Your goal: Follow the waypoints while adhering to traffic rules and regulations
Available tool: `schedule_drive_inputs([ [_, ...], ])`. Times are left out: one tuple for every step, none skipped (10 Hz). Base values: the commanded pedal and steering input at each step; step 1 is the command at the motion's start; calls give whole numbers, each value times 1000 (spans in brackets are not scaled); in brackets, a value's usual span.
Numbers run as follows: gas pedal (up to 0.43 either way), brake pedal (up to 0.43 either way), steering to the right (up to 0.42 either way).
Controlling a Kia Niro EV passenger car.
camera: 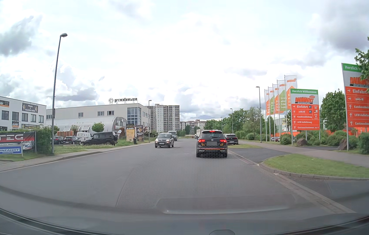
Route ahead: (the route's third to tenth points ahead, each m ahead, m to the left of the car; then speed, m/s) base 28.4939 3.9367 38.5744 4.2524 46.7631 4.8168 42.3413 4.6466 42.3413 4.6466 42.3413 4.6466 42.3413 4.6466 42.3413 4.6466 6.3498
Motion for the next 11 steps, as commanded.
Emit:
schedule_drive_inputs([
  [0, 0, 0],
  [0, 0, 0],
  [0, 0, 0],
  [0, 0, 0],
  [0, 0, 0],
  [0, 0, 0],
  [0, 0, 0],
  [0, 0, -2],
  [0, 0, -2],
  [0, 0, -2],
  [0, 0, -2],
])
